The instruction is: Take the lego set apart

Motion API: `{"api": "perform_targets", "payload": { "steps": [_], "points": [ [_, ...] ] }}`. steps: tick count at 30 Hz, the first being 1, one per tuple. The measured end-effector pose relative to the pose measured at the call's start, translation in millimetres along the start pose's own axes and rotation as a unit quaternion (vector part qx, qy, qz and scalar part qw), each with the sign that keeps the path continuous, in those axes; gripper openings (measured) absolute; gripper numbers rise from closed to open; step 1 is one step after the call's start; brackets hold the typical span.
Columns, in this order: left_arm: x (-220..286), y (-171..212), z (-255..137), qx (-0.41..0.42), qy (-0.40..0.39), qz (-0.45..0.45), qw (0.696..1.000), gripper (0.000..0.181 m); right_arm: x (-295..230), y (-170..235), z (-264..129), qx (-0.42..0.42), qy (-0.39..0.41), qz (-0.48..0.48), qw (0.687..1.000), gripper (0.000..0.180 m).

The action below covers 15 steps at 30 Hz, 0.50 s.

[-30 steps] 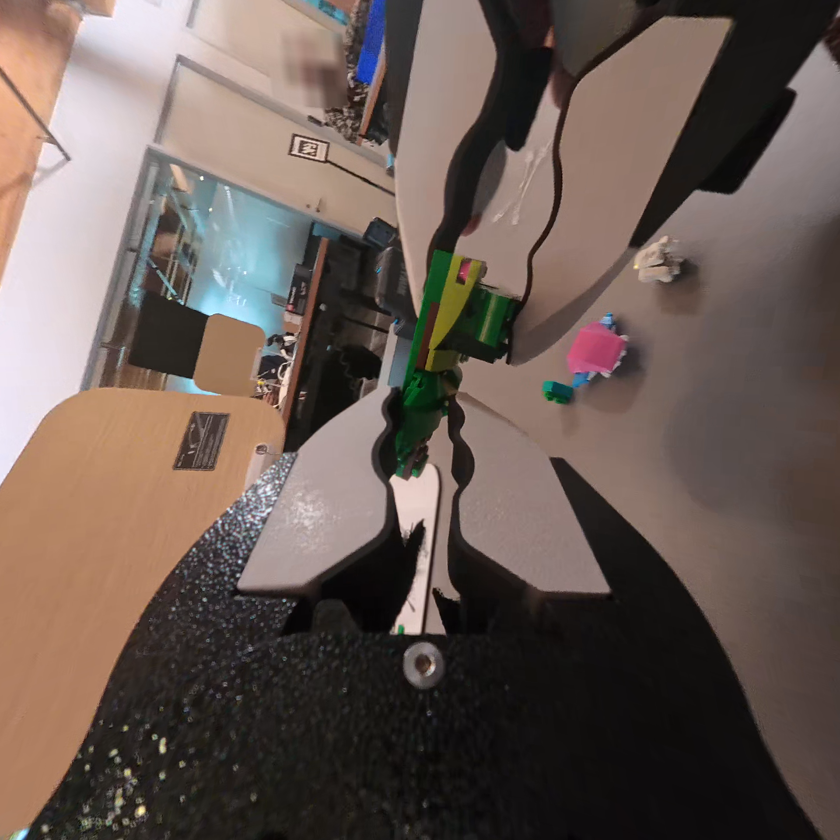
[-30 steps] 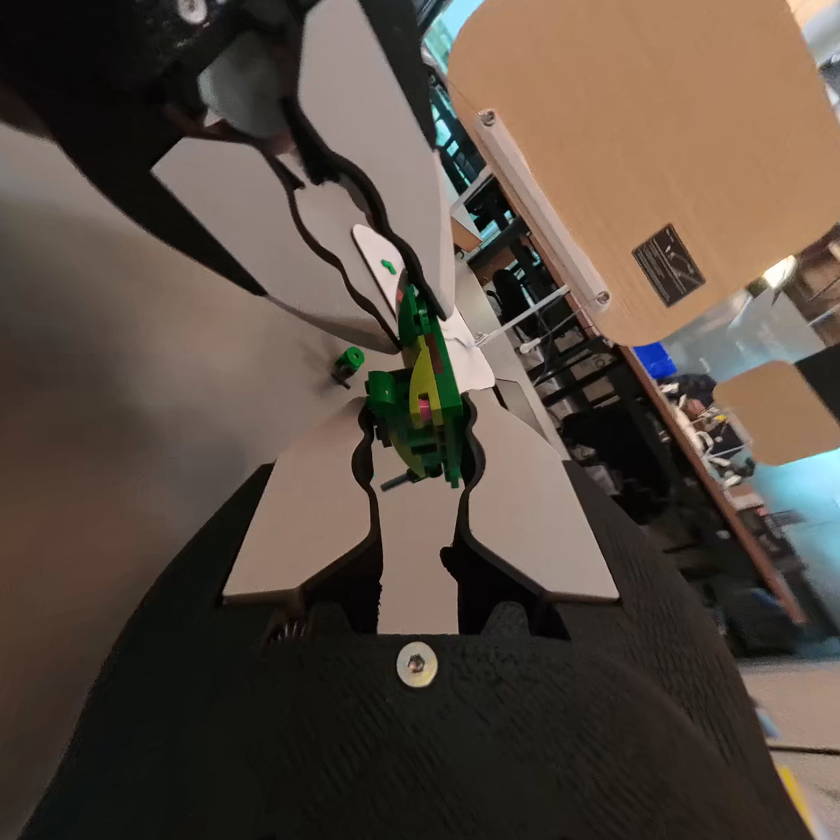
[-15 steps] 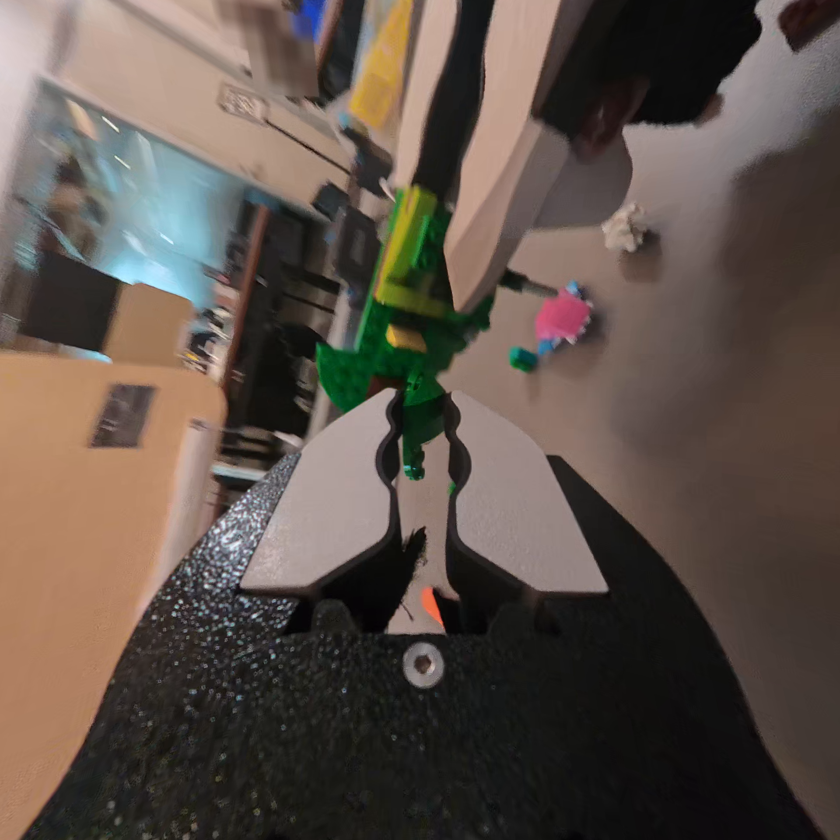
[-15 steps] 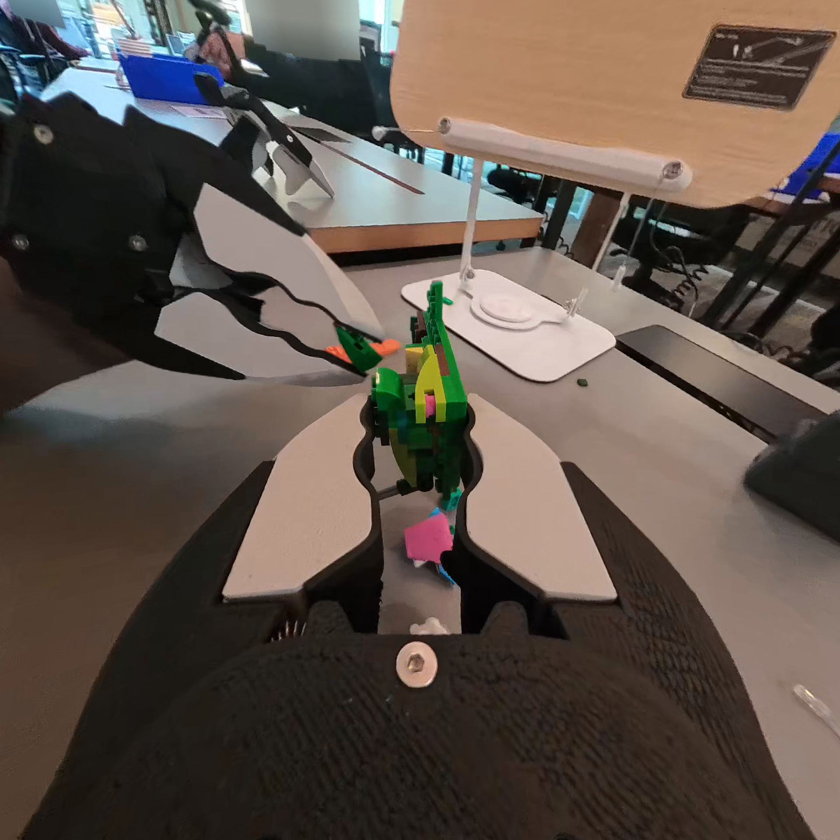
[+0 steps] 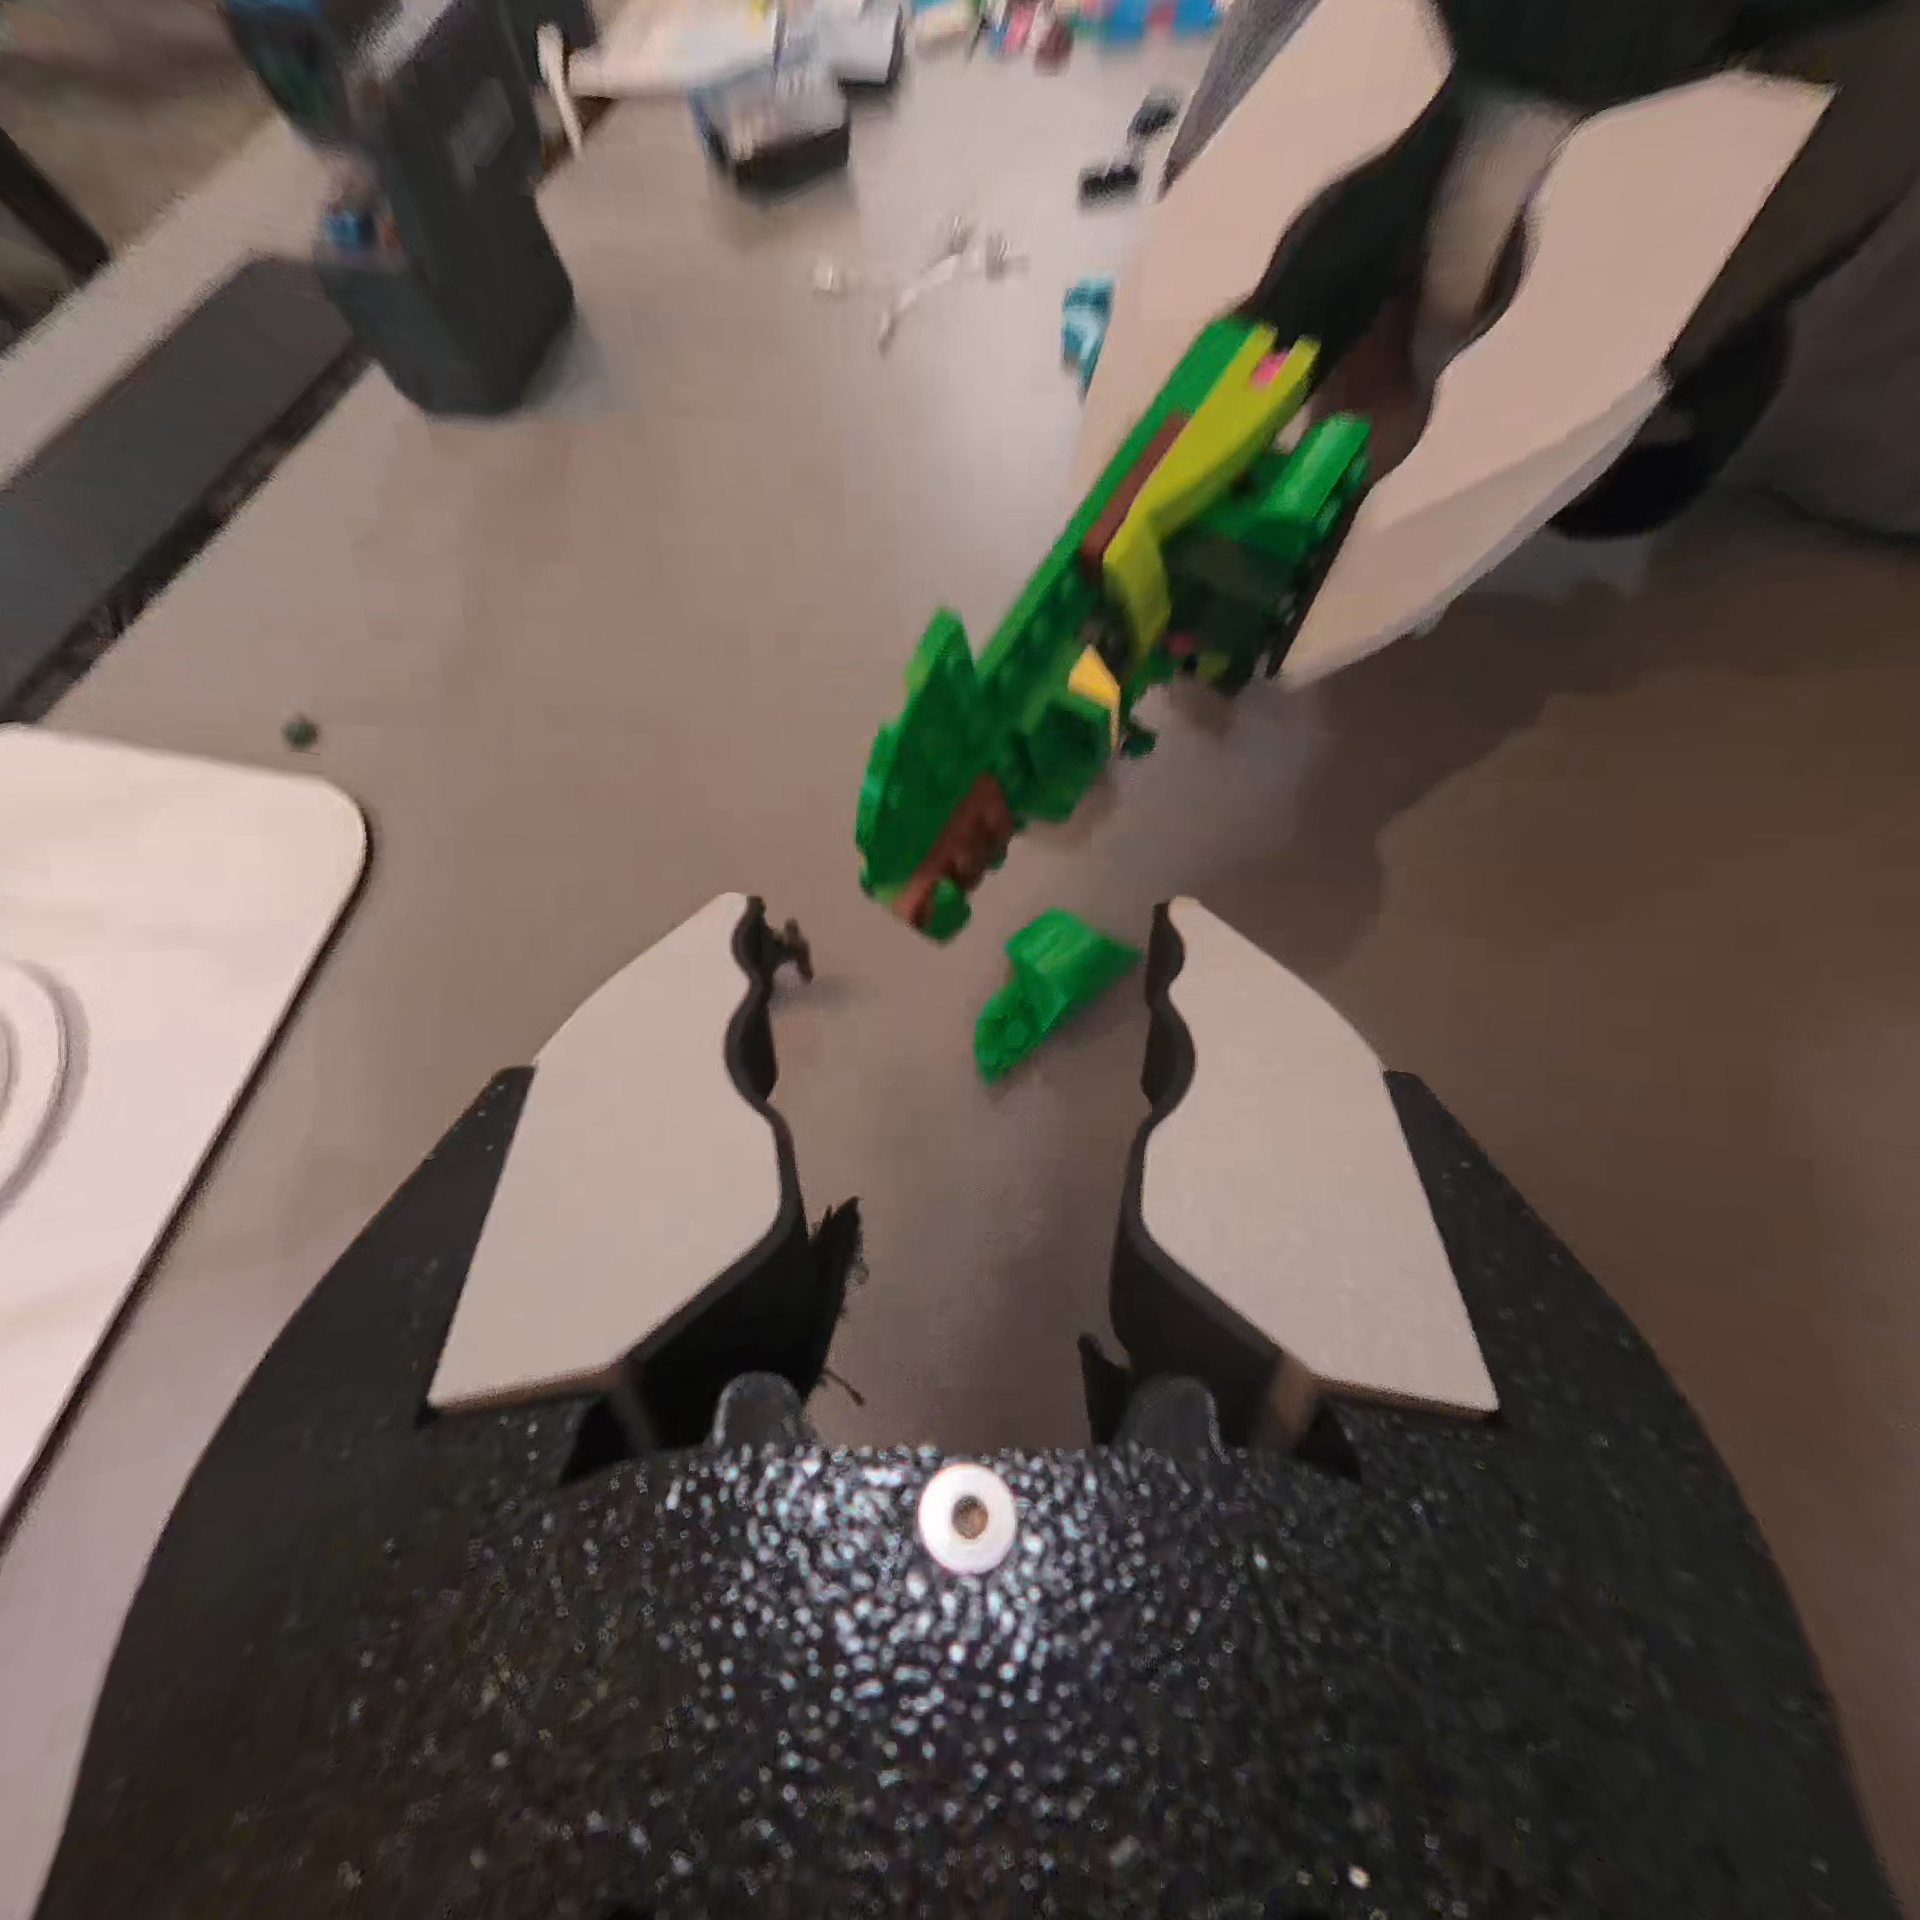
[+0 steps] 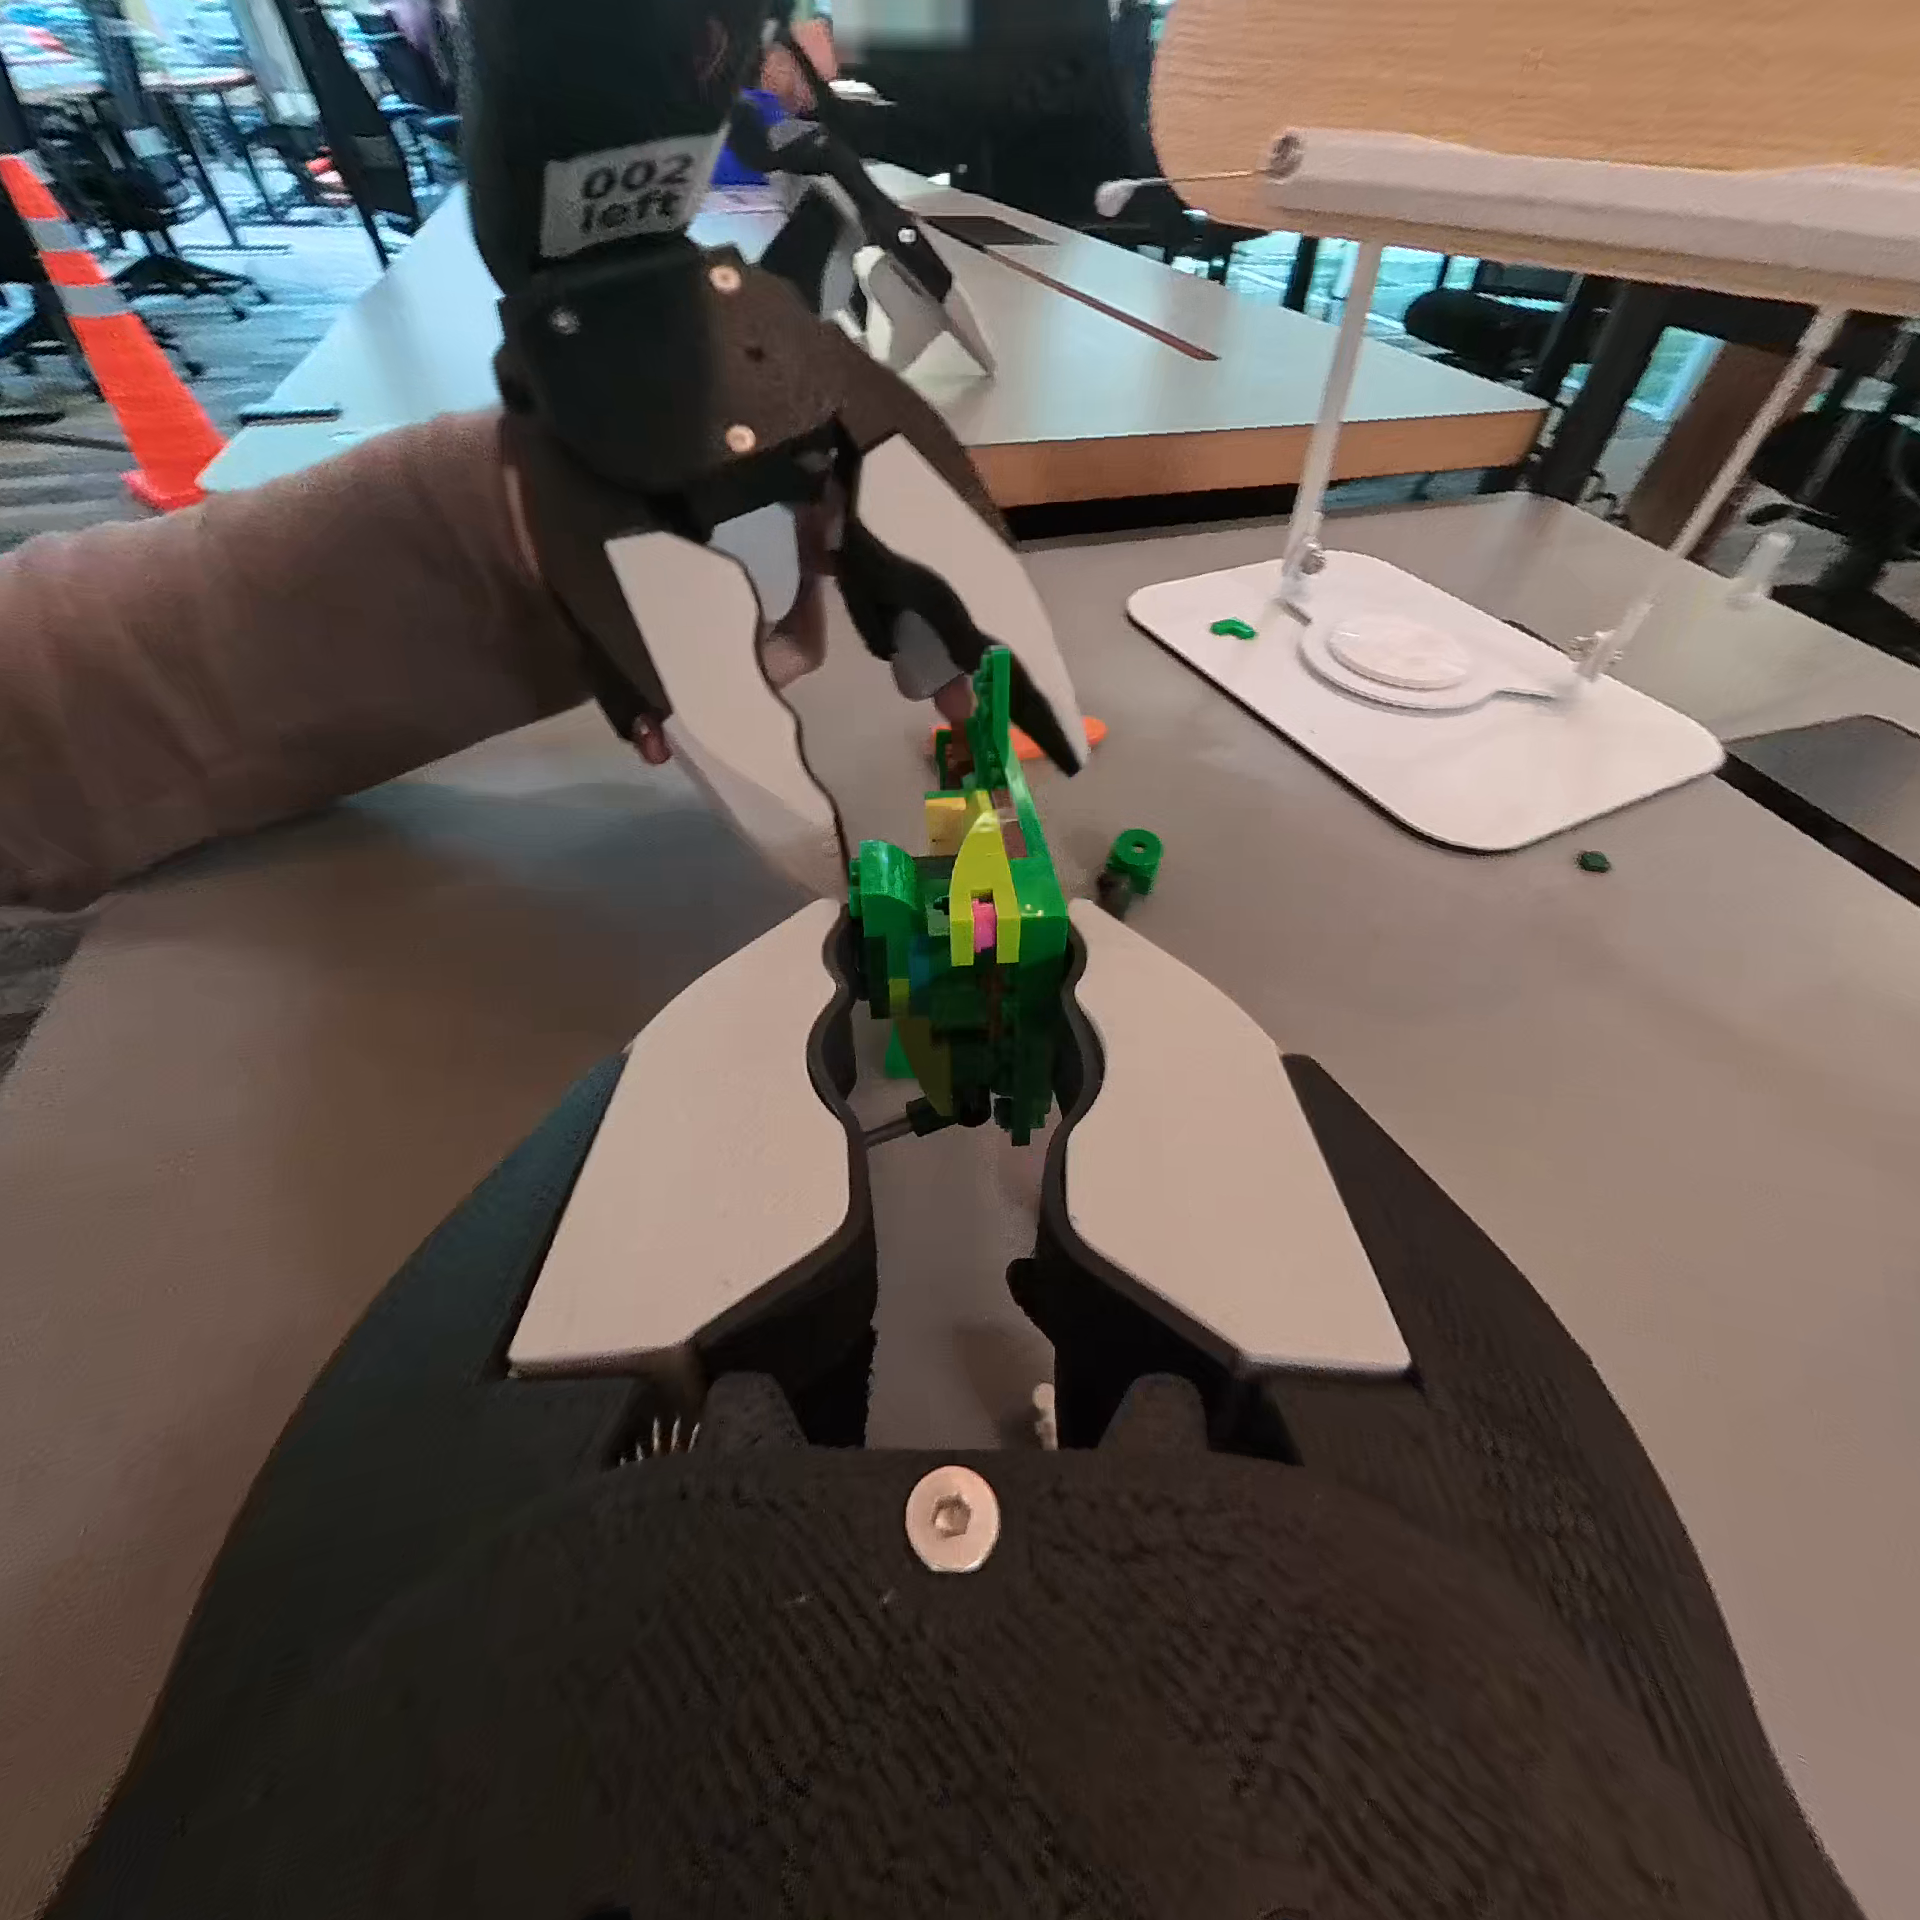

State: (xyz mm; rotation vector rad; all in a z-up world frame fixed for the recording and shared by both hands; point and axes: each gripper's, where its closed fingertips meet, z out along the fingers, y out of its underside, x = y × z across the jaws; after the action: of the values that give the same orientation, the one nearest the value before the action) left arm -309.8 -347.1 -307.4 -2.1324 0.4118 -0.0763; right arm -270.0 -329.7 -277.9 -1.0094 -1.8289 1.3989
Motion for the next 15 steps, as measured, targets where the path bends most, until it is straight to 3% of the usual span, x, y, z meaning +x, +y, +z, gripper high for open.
{"api": "perform_targets", "payload": {
  "steps": [4, 6, 10, 13, 15],
  "points": [
    [14.5, -25.5, -8.8, 0.086, 0.032, 0.029, 0.995, 0.043, -15.0, 0.5, -1.9, -0.004, -0.047, -0.018, 0.999, 0.033],
    [19.1, -28.6, -12.3, 0.098, 0.043, 0.044, 0.993, 0.018, -16.2, -0.9, -3.7, -0.001, -0.05, -0.027, 0.998, 0.033],
    [25.9, -31.7, -16.7, 0.102, 0.066, 0.059, 0.991, 0.009, -14.1, -10.5, -6.4, 0.02, -0.017, -0.085, 0.996, 0.04],
    [21.9, -26.4, -12.8, 0.063, 0.007, 0.142, 0.988, 0.009, -15.8, -5.7, -5.0, -0.013, 0.015, -0.169, 0.985, 0.041],
    [19.1, -17.6, -7.8, 0.017, -0.031, 0.209, 0.977, 0.009, -14.8, 0.3, -2.9, -0.043, 0.036, -0.218, 0.974, 0.03]
  ]
}}
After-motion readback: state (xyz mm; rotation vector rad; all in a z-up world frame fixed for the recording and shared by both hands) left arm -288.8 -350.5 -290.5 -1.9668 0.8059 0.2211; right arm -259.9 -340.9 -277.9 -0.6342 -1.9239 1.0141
